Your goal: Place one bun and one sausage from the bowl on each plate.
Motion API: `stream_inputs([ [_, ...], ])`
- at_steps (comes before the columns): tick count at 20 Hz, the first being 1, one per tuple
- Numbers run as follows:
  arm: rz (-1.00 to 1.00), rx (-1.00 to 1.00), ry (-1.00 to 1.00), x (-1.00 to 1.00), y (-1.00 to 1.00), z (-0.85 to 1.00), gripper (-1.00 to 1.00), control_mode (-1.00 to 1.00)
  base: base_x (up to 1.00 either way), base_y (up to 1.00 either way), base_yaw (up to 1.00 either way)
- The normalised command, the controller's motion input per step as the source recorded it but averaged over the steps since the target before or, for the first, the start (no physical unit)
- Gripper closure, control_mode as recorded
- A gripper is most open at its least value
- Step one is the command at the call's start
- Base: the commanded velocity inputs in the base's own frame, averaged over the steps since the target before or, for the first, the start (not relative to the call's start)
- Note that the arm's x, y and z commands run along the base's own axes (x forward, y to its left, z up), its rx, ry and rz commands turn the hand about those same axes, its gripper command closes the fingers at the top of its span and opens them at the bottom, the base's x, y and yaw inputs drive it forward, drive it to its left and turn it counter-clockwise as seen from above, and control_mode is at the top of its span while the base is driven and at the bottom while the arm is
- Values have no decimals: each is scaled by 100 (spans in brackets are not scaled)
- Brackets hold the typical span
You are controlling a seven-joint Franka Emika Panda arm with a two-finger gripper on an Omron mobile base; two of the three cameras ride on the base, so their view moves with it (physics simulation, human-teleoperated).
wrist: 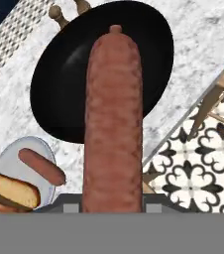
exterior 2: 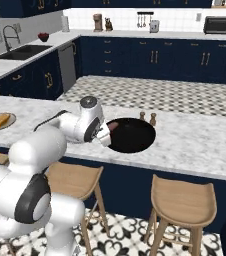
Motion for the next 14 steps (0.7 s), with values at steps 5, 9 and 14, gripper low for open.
stream_inputs([
  [5, 0, 0, 0, 0, 0, 0, 100, 100, 0, 100, 8],
  [9, 0, 0, 0, 0, 0, 0, 100, 100, 1, 100, 7],
  [14, 0, 0, 0, 0, 0, 0, 100, 100, 5, 100, 8],
])
